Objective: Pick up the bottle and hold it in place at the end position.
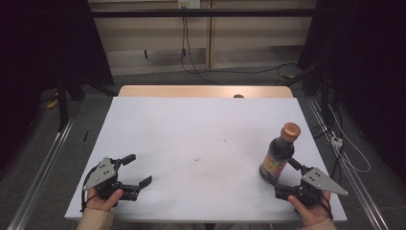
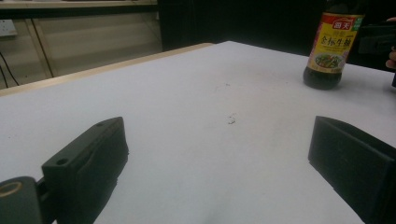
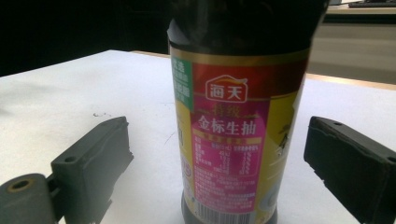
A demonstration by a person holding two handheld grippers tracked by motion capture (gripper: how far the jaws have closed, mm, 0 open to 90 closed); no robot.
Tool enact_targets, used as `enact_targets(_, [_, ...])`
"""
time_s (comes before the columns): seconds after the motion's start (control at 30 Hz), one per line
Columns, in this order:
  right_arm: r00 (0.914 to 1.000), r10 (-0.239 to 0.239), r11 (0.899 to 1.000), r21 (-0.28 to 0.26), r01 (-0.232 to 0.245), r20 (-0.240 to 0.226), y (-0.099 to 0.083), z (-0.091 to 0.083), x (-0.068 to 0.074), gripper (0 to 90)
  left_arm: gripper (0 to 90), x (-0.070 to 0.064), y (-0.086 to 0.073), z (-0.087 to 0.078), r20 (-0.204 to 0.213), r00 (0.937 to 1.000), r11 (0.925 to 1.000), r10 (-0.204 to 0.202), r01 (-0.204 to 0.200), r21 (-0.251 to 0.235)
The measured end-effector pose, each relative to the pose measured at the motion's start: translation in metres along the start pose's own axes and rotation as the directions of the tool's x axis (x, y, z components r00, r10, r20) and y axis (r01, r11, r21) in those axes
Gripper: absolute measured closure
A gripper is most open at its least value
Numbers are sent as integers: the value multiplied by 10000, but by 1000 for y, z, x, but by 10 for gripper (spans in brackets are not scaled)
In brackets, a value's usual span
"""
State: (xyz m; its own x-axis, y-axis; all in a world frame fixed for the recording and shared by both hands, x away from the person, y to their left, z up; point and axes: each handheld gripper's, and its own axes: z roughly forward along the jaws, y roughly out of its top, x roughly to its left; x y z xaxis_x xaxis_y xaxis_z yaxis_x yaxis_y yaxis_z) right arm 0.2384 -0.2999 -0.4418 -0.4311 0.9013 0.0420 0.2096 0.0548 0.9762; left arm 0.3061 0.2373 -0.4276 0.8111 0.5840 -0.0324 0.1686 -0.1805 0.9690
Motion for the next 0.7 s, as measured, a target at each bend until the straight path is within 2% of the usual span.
enact_targets(0.3, [10000, 94, 10000, -3, -94, -10, 1, -2, -3, 66, 44, 0, 1, 1, 15, 9998, 9998, 180, -180, 5])
enact_targets(0.33, [9999, 83, 9999, 101, -82, -119, 2, -1, -3, 63, 45, -1, 1, 2, 26, 10000, 10000, 76, -76, -18])
enact_targets(0.43, [9998, 63, 9998, 172, -60, -172, 4, 0, -4, 60, 46, 0, 1, 3, 31, 9999, 9999, 101, -101, 9])
enact_targets(0.57, [9999, -103, 9996, 269, 104, -55, 8, 2, -5, 45, 46, 0, 1, 2, 29, 10000, 10000, 89, -89, -11])
enact_targets(0.7, [10000, -45, 9996, 282, 44, 43, 12, 3, -7, 45, 45, 0, 1, 3, 36, 9999, 9999, 116, -116, 6])
